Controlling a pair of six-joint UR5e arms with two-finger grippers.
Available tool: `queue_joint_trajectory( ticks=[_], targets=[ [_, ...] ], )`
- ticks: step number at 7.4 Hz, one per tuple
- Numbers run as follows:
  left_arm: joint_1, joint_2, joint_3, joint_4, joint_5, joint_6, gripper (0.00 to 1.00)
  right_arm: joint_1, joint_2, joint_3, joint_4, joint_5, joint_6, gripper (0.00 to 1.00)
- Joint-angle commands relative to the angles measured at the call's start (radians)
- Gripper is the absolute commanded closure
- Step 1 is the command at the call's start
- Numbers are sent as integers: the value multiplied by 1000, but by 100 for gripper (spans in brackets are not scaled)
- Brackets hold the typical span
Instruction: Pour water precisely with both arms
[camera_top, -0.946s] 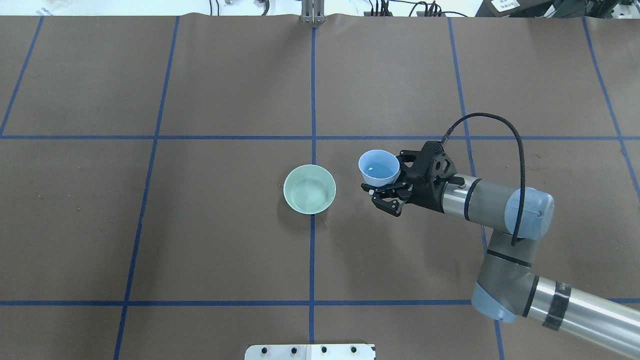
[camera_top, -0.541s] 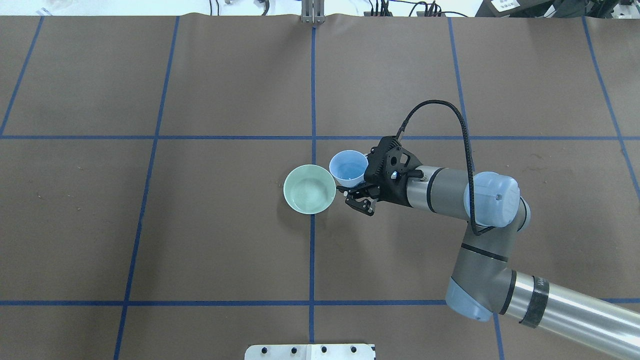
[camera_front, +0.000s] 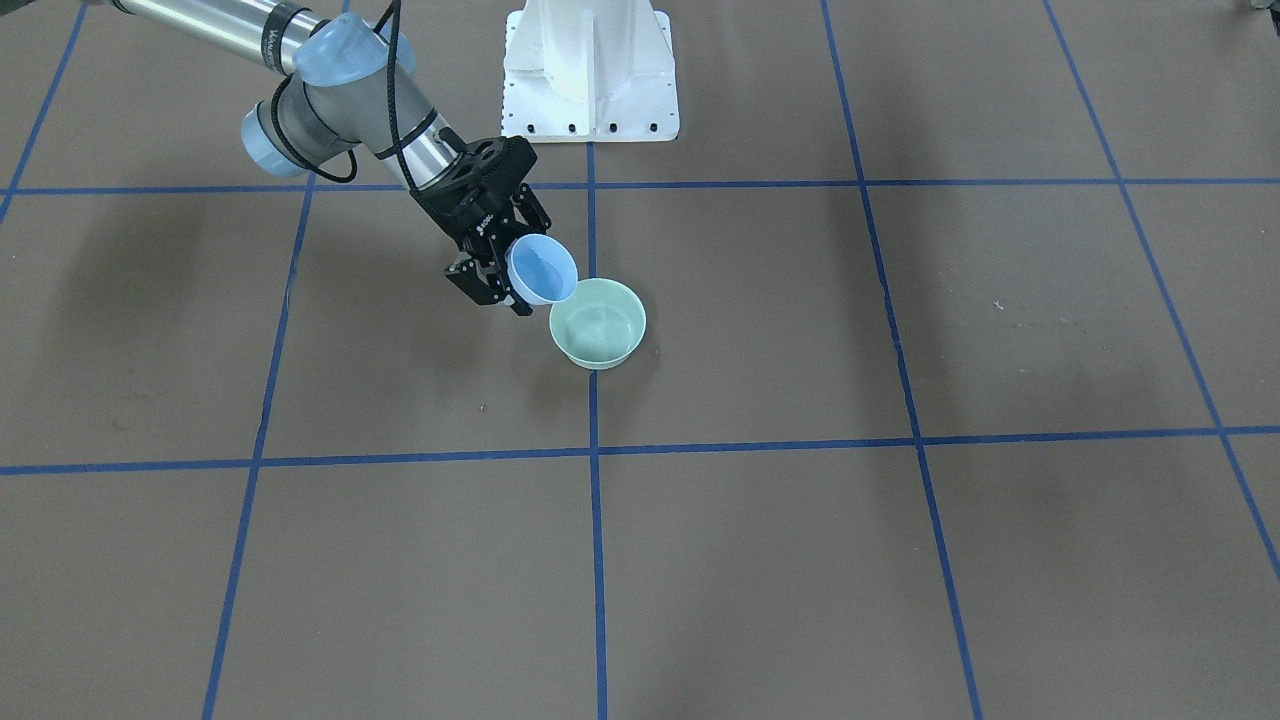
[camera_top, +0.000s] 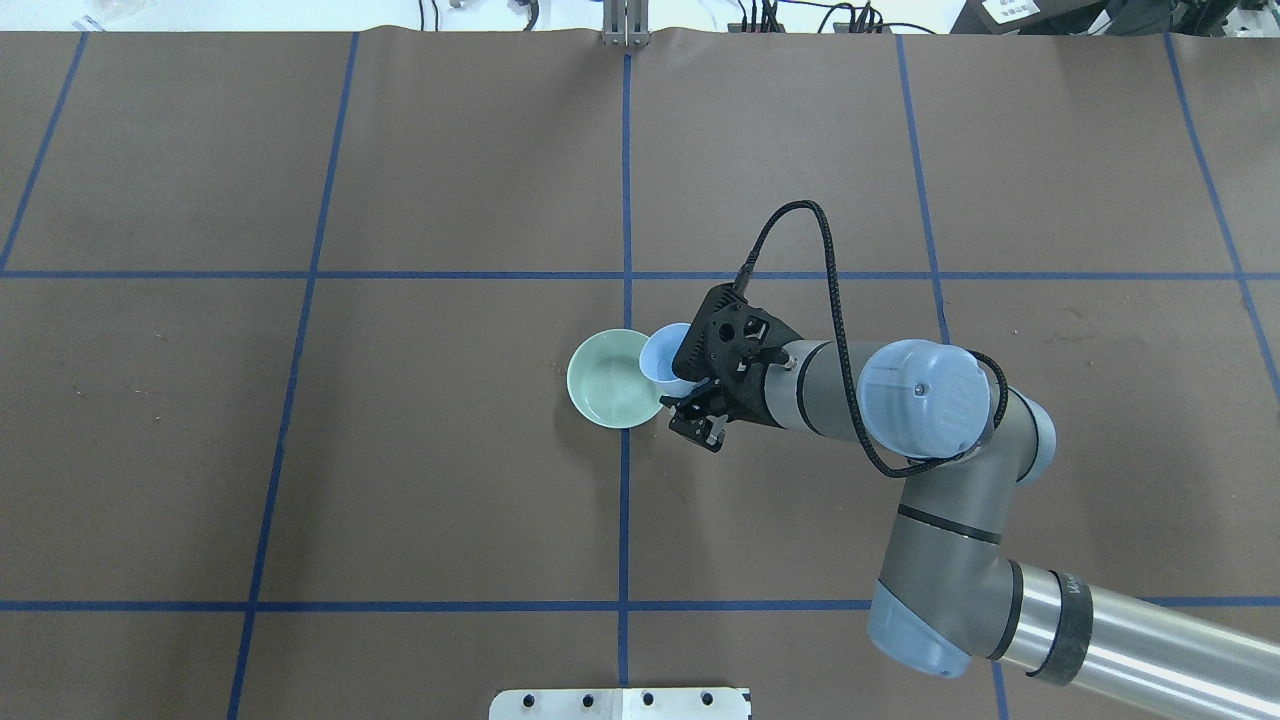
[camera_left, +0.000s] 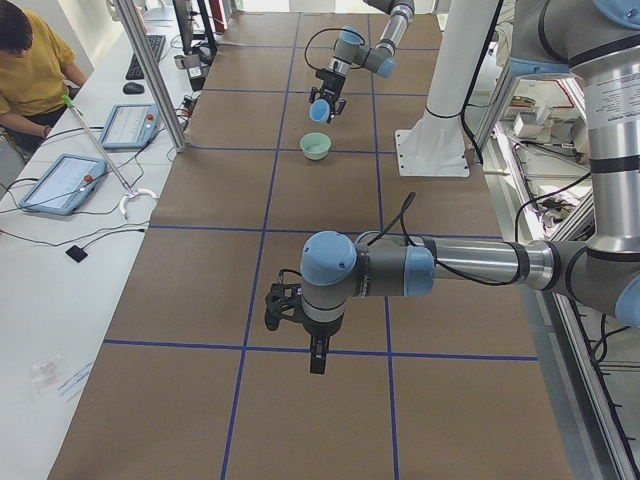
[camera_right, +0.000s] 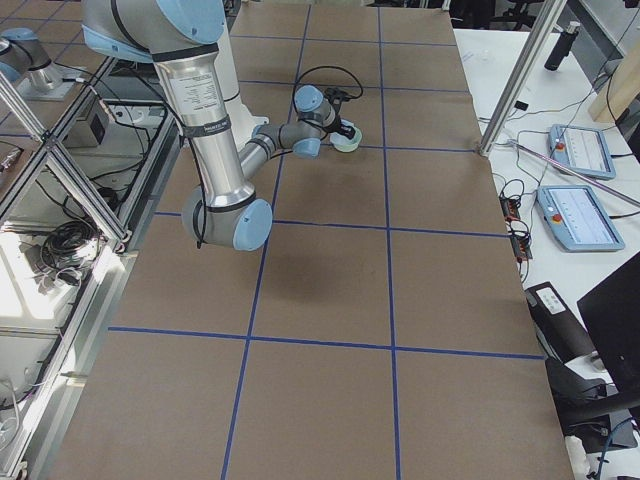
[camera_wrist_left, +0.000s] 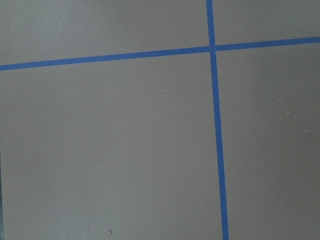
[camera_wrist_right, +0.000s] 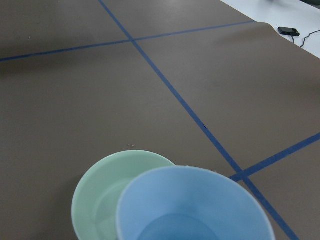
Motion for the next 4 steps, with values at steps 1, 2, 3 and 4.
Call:
queue_joint_trajectory(
  ticks=[1,2,3,4],
  targets=[
    [-6,2,5,2,0,0,0,-6,40,65,-227,-1,-2,100],
    [-6,2,7,2,0,0,0,-12,61,65,-281,-8,-4,100],
    [-6,2,8,2,0,0,0,-18,73,64,-317,-12,-4,100],
    [-6,2,8,2,0,-1,0,-25,89,58,-342,-12,-4,100]
  ],
)
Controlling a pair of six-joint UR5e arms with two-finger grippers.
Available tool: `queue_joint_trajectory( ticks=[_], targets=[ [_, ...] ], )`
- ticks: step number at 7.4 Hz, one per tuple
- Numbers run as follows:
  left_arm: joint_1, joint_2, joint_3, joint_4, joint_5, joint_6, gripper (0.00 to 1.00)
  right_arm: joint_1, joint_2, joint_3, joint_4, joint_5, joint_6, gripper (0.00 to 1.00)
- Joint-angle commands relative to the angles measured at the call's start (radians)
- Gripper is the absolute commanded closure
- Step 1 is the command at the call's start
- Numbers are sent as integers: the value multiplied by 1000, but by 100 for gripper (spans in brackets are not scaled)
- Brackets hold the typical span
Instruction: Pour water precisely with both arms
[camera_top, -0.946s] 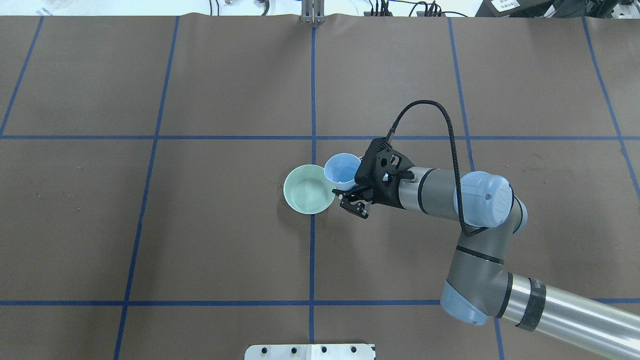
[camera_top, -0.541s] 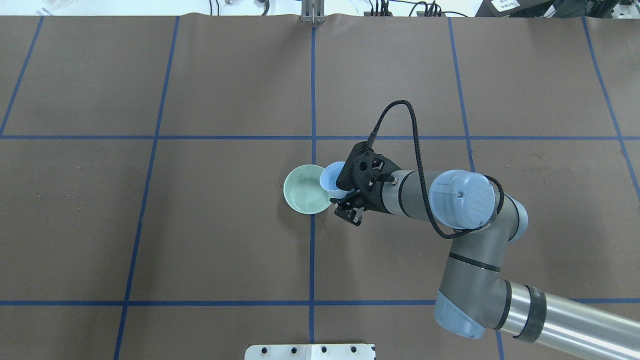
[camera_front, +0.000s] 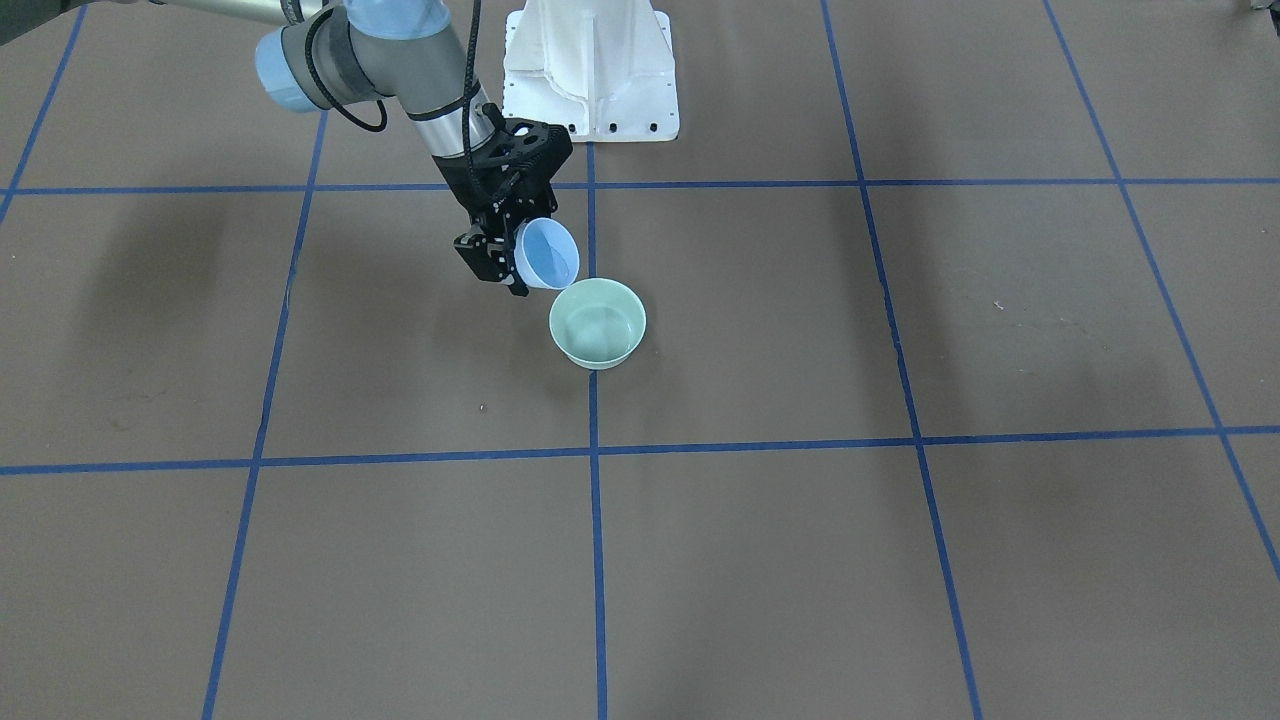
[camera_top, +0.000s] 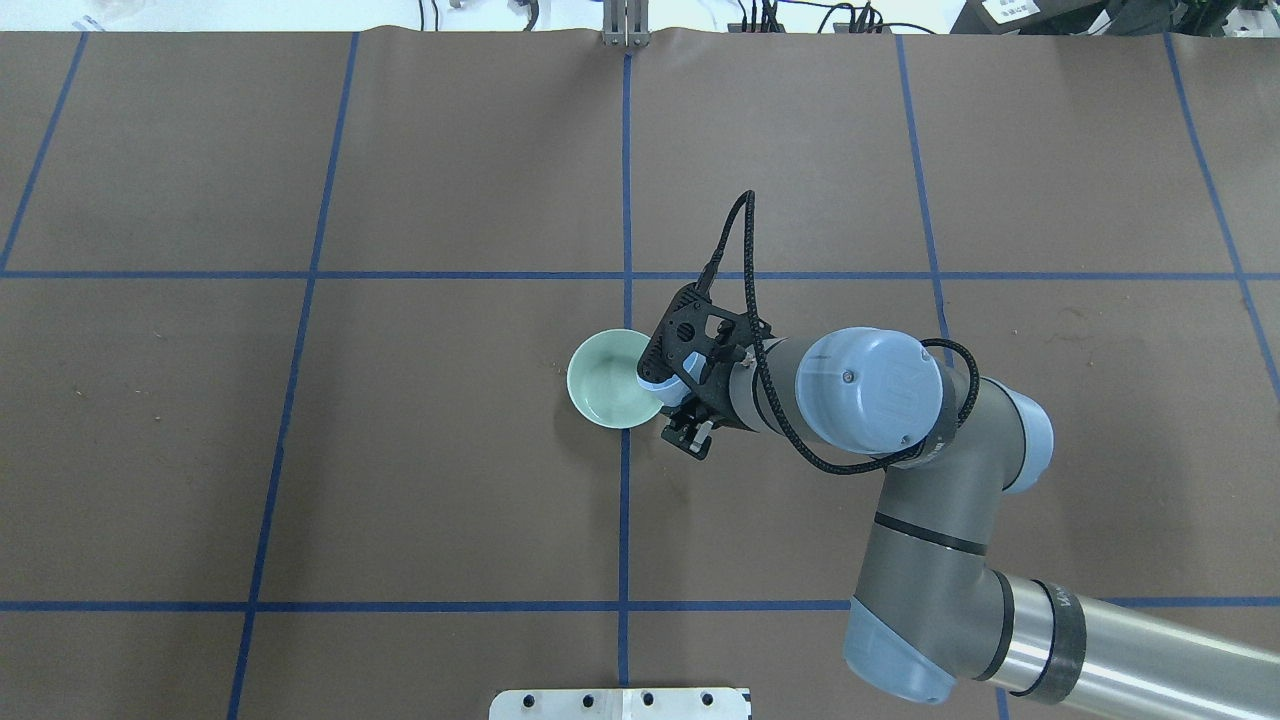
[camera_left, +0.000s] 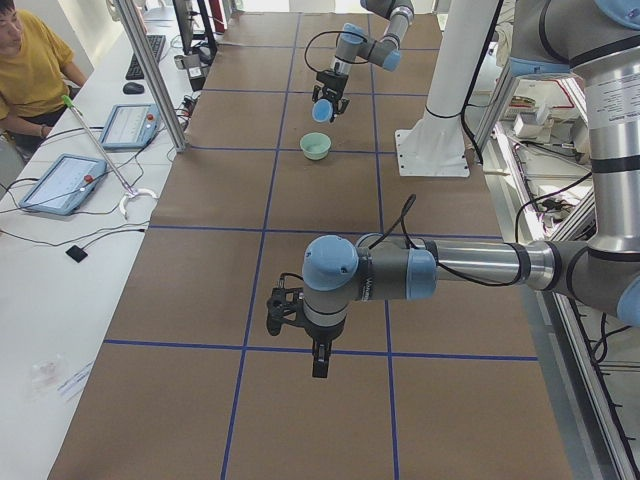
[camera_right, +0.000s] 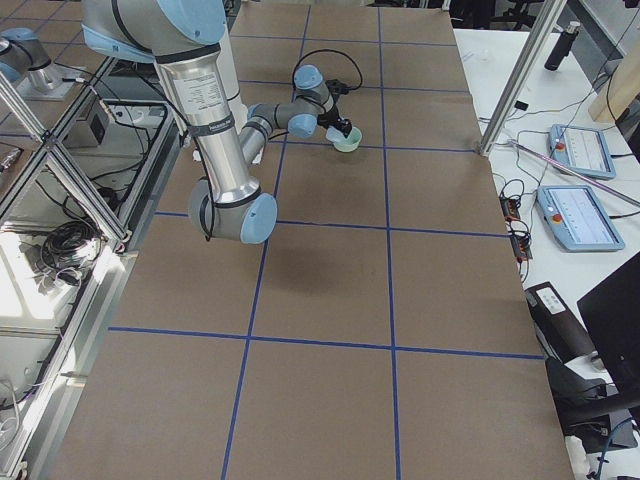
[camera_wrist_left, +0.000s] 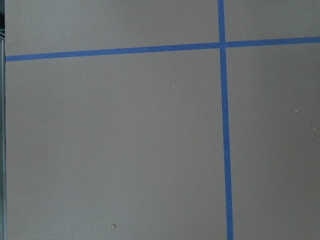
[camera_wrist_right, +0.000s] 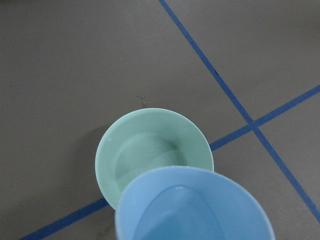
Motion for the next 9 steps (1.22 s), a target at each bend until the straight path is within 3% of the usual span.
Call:
queue_joint_trajectory(
  ticks=[1,9],
  targets=[
    [-2,0,2,0,0,0,0,-11,38,-7,-77,-4,0,100],
    [-2,0,7,0,0,-1,0,-14,110,-21,-249,-24,-25,100]
  ],
)
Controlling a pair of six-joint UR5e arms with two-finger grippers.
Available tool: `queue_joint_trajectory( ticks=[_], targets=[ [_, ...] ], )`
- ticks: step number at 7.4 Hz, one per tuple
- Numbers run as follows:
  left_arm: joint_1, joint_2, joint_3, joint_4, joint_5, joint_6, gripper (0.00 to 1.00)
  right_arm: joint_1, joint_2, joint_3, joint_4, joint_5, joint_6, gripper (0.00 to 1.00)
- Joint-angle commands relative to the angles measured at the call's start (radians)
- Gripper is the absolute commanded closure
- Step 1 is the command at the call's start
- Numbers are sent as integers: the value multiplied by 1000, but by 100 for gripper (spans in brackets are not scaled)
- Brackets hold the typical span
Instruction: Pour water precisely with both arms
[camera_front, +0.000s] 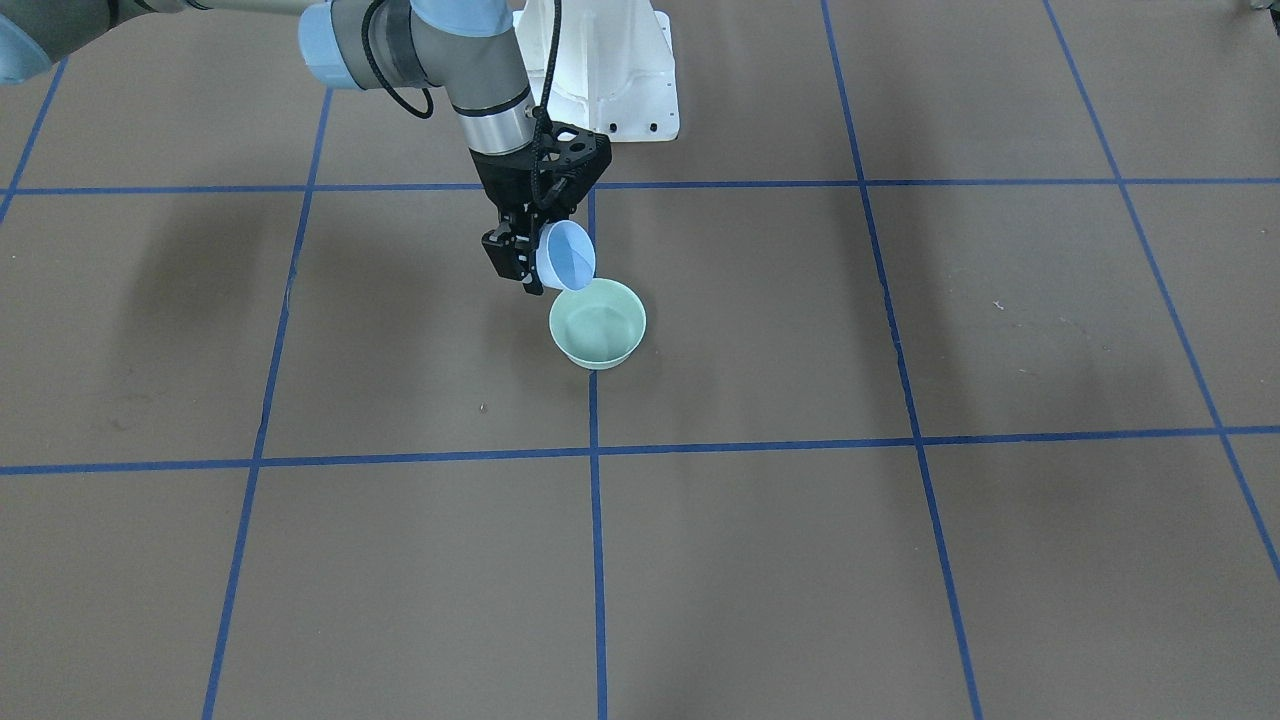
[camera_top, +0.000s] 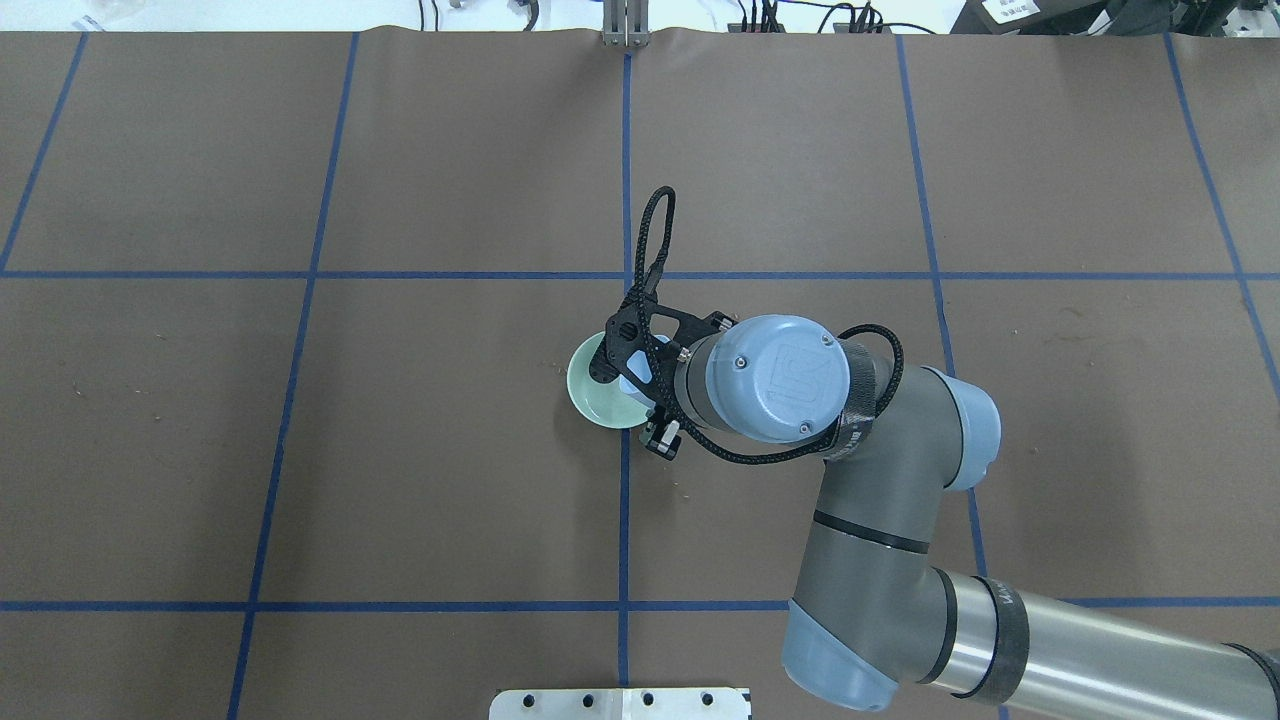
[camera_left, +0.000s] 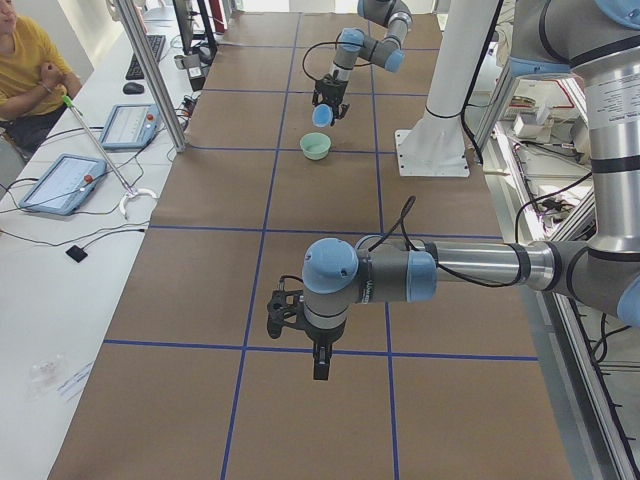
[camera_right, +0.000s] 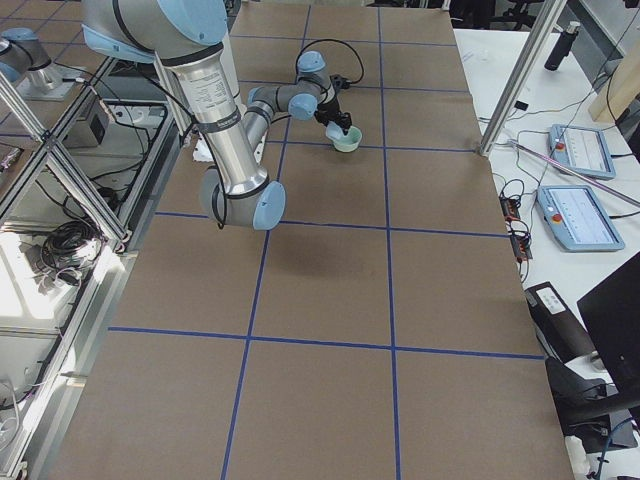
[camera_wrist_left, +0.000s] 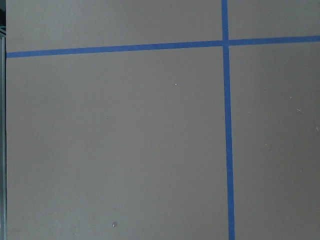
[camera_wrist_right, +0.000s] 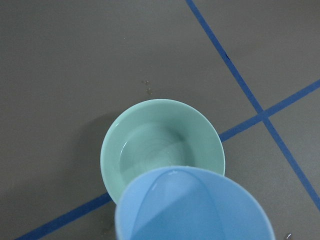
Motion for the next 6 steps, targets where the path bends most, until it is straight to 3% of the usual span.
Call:
queue_joint_trajectory(
  ticks=[1,6],
  targets=[
    [0,0,0,0,0,0,0,-1,4,-8,-21,-5,-1,100],
    [0,-2,0,0,0,0,0,-1,61,-45,-93,-20,-1,100]
  ],
)
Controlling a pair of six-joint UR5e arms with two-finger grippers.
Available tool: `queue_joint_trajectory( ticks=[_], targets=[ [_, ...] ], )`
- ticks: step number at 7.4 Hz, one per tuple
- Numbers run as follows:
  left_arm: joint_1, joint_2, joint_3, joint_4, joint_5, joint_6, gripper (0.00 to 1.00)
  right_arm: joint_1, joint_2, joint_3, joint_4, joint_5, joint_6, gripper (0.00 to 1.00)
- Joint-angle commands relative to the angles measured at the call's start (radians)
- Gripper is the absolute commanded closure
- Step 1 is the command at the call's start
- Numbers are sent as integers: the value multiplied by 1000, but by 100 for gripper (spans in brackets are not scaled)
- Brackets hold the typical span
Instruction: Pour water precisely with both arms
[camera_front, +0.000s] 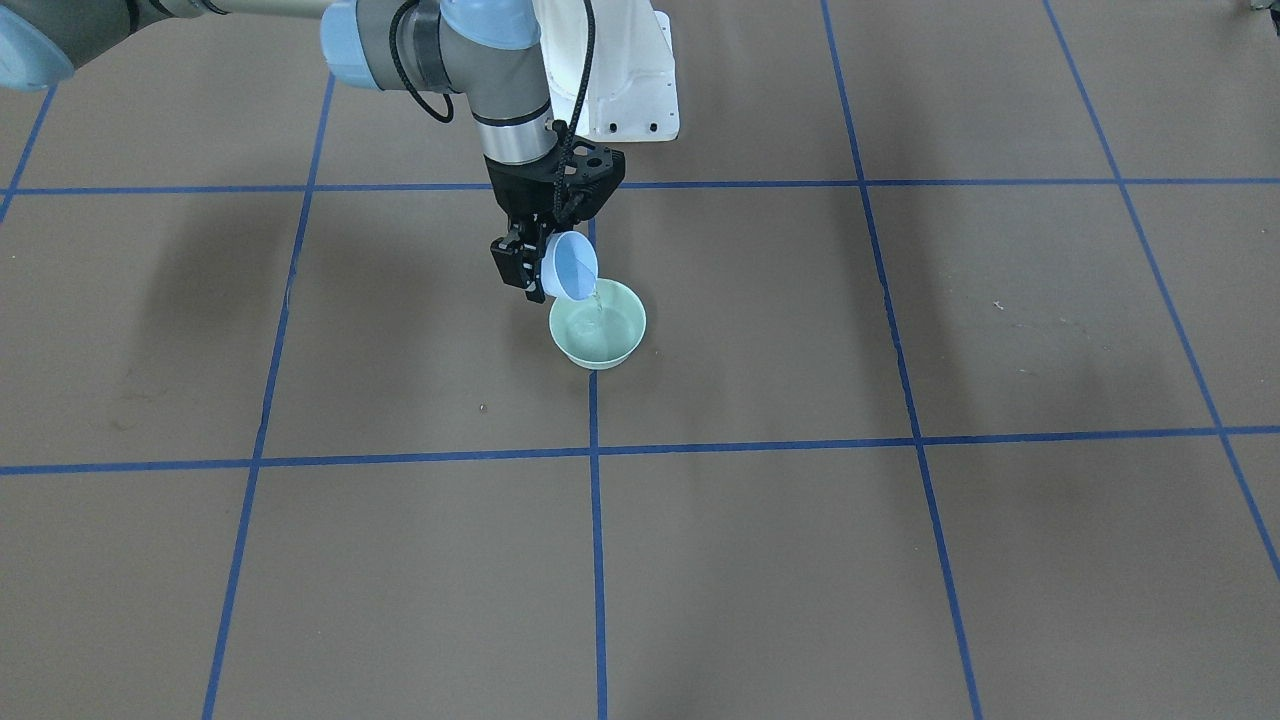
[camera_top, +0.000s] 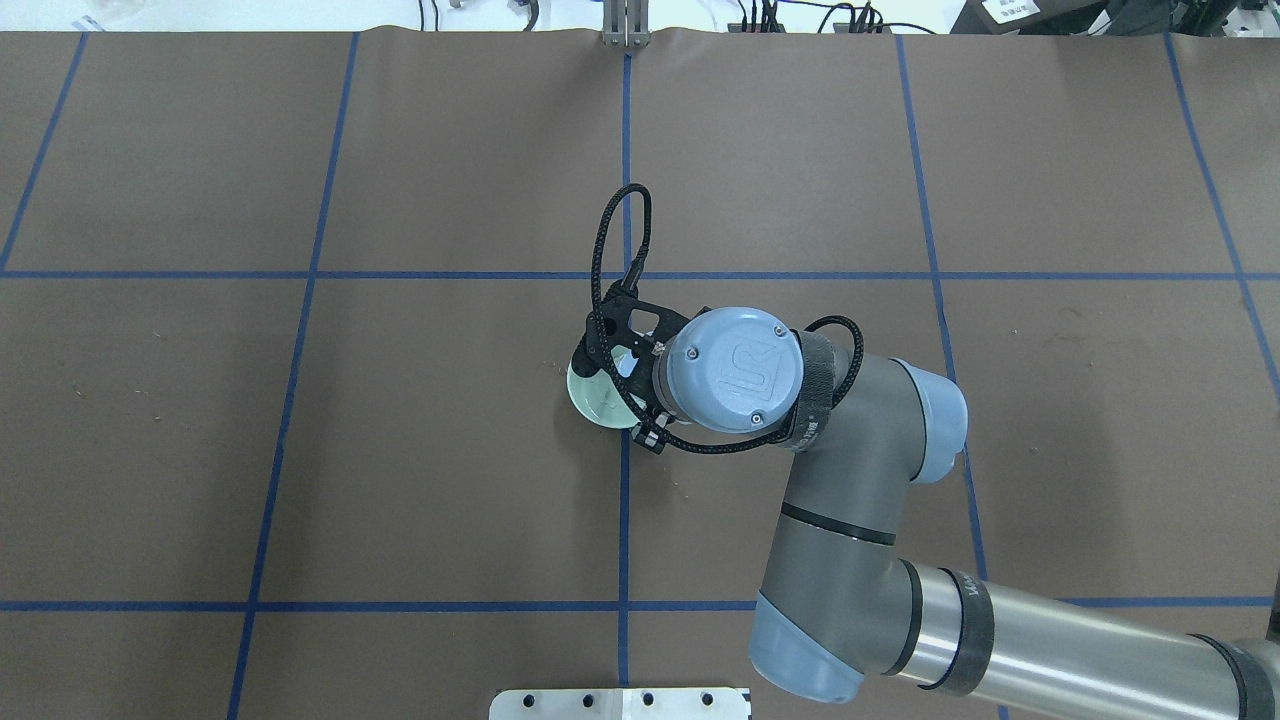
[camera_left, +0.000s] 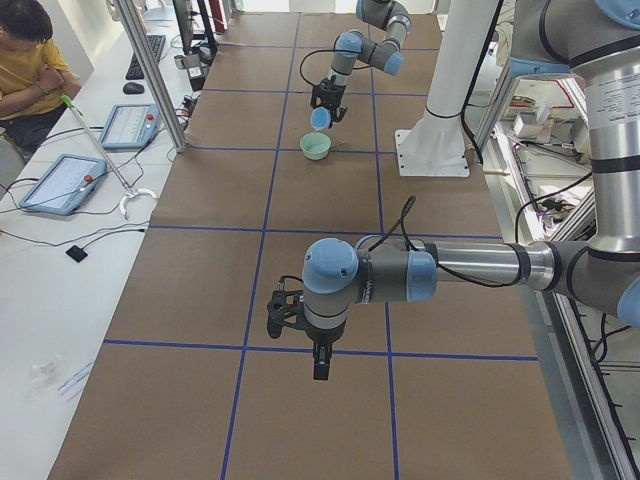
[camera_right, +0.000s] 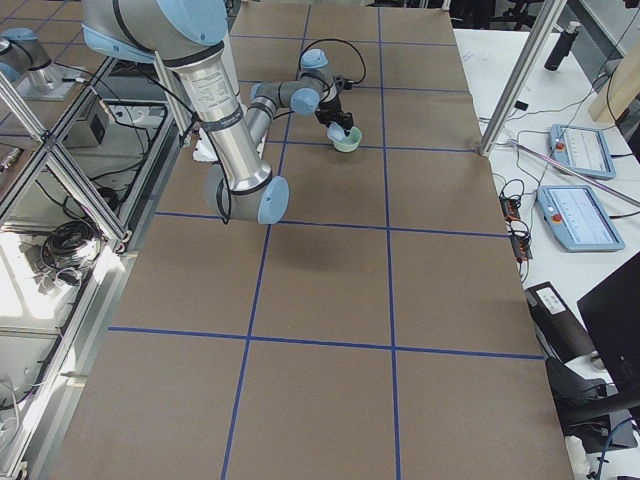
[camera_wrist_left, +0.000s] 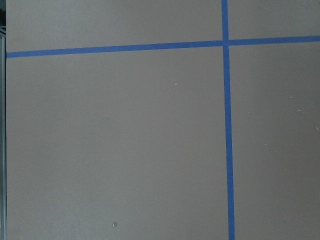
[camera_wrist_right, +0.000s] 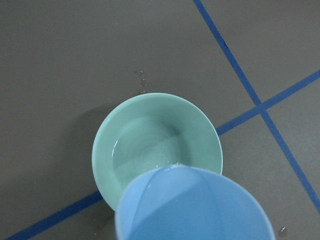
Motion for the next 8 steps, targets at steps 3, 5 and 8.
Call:
queue_joint_trajectory(
  ticks=[3,5,8],
  targets=[
    [0,-1,0,0,0,0,0,0,7,-3,-26,-4,-2,100],
    [0,-1,0,0,0,0,0,2,7,-2,-29,-5,-2,100],
    [0,0,-3,0,0,0,0,2,10,8,-23,-19,0,100]
  ],
)
